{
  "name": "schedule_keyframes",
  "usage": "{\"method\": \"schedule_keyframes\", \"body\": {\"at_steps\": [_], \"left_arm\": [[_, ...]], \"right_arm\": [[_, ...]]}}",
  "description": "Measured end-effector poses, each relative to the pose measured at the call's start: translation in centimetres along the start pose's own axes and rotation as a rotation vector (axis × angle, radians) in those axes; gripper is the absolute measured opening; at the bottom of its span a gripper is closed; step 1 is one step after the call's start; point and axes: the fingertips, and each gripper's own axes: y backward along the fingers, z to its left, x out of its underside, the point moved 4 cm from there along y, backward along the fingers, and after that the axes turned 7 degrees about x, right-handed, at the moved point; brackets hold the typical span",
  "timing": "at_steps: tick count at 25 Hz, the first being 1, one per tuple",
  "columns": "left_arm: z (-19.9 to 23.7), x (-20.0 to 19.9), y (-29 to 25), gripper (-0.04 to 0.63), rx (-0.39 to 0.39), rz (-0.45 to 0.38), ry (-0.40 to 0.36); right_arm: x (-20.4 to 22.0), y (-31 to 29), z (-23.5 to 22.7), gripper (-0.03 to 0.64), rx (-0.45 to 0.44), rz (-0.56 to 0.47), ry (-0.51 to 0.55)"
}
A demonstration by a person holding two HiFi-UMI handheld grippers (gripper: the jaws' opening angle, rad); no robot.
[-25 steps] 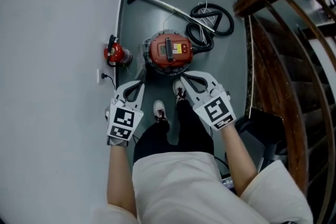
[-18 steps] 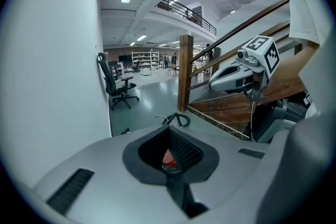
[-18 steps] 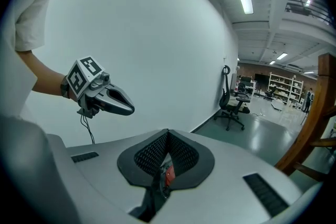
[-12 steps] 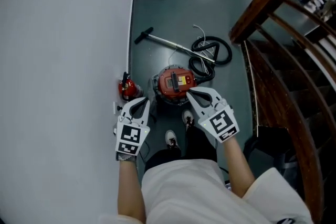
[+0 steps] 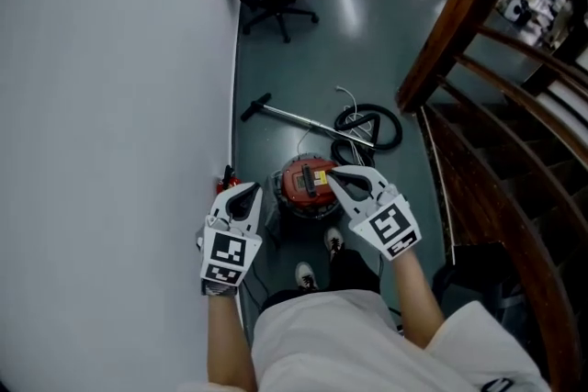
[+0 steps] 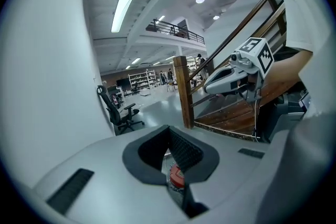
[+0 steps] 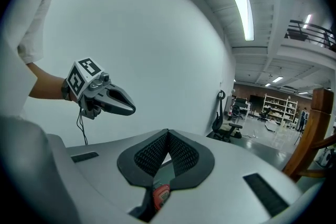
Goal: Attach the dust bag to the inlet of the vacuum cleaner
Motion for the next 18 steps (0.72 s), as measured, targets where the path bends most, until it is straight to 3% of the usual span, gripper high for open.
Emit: {"method": "schedule_keyframes", "body": {"at_steps": [18], "left_arm": [[-0.5, -9.2, 4.3, 0.002, -0.052, -0.082, -0.169]], "right_arm": [[-9.1, 4.8, -0.7, 0.028, 0.022, -0.134, 0.127]]}}
